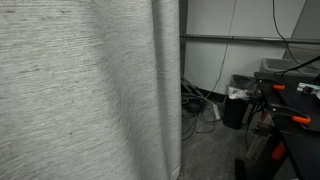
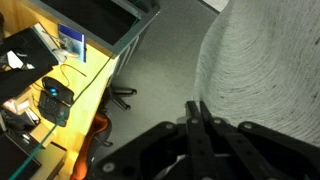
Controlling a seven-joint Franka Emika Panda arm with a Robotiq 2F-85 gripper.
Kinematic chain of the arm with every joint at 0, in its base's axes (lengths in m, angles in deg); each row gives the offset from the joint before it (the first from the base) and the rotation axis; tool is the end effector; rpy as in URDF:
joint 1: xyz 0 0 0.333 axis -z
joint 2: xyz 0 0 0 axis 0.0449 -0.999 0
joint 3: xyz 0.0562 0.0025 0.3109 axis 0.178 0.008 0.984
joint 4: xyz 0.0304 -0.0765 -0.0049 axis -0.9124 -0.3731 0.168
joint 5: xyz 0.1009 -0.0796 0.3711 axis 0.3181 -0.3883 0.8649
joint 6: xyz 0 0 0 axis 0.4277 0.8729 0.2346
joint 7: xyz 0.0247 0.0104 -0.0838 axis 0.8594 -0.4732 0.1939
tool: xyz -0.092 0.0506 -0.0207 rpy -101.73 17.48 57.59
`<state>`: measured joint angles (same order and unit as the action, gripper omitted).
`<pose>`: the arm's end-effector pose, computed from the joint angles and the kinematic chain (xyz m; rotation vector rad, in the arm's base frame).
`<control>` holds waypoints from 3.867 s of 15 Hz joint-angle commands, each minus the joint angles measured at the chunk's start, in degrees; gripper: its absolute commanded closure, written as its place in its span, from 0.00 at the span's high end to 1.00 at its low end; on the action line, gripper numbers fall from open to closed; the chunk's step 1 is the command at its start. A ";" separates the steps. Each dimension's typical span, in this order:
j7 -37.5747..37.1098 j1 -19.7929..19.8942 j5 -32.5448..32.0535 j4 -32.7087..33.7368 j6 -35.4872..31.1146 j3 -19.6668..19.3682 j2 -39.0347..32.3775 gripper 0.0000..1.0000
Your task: Open the curtain to the left then close it to the right
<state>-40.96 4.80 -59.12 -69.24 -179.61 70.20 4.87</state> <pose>0.6316 -0.0350 0.6036 2.7566 0.4779 0.6498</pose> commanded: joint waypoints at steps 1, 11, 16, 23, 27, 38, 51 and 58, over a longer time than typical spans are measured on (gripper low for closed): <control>-0.90 -3.19 -0.53 2.68 3.17 2.37 -4.99 0.01; -7.28 -4.31 -2.90 -1.97 23.38 3.10 6.41 0.01; -4.50 -5.88 0.64 2.60 25.44 5.18 1.13 0.01; -2.52 -9.78 4.59 14.92 24.44 9.42 -9.26 0.01; -0.83 -12.31 5.66 21.10 24.65 11.68 -14.11 0.01; 4.87 -16.85 4.95 27.27 22.62 17.88 -21.18 0.01; 11.60 -20.21 3.48 32.98 23.42 20.79 -26.49 0.01; -1.52 -24.39 -5.75 34.15 25.15 17.33 -26.75 0.01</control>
<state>-36.05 -15.92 -61.49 -35.37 -157.45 89.07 -16.73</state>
